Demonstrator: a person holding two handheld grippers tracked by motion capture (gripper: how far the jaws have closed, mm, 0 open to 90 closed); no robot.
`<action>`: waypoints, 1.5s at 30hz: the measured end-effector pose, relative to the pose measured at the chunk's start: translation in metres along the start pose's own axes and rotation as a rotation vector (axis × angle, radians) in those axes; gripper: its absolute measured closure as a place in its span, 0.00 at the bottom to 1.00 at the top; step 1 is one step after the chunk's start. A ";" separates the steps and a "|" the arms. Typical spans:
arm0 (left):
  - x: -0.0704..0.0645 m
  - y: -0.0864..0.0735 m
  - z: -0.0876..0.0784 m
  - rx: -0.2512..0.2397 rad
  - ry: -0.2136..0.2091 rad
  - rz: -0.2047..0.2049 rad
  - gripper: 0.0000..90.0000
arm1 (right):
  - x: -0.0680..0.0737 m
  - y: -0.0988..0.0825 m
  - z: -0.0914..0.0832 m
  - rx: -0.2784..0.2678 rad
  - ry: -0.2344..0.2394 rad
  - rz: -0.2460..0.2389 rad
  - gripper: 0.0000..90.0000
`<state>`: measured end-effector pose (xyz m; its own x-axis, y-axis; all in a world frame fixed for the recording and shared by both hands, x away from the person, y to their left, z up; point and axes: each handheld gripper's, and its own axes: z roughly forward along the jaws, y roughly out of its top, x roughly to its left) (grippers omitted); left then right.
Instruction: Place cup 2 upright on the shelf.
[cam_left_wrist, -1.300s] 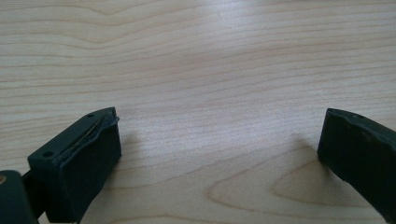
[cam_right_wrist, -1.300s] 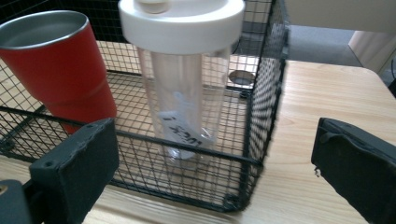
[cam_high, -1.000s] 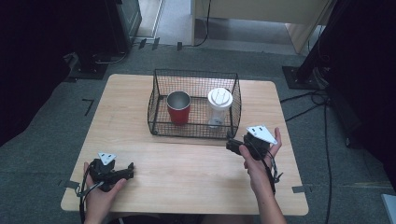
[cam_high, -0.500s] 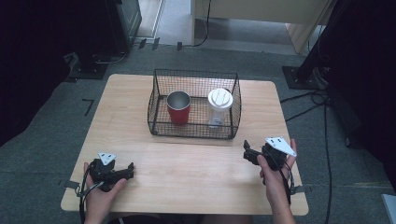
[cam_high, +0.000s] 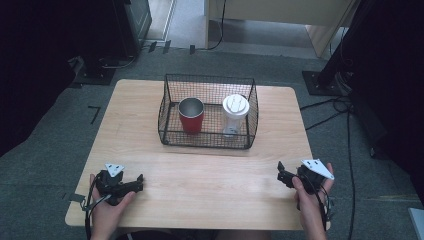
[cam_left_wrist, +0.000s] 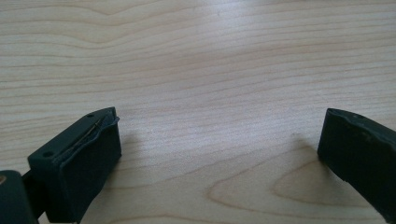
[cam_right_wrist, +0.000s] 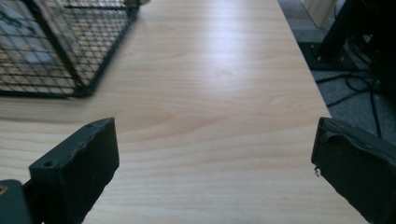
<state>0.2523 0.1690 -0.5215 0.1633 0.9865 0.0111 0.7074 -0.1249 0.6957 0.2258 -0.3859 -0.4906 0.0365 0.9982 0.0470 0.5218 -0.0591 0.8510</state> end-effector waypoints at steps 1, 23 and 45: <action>0.000 0.000 0.000 0.000 0.000 0.000 0.00 | -0.003 -0.002 0.000 0.005 -0.007 0.008 0.01; 0.000 0.000 0.000 0.000 0.000 0.001 0.00 | -0.050 -0.041 -0.001 0.166 -0.066 0.024 0.01; 0.000 0.000 0.000 0.001 -0.001 0.001 0.00 | -0.052 -0.043 0.000 0.214 0.008 -0.035 0.01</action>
<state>0.2522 0.1691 -0.5215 0.1643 0.9863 0.0114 0.7078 -0.1259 0.6951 0.2014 -0.4351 -0.5296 0.0088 0.9997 0.0242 0.6918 -0.0235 0.7217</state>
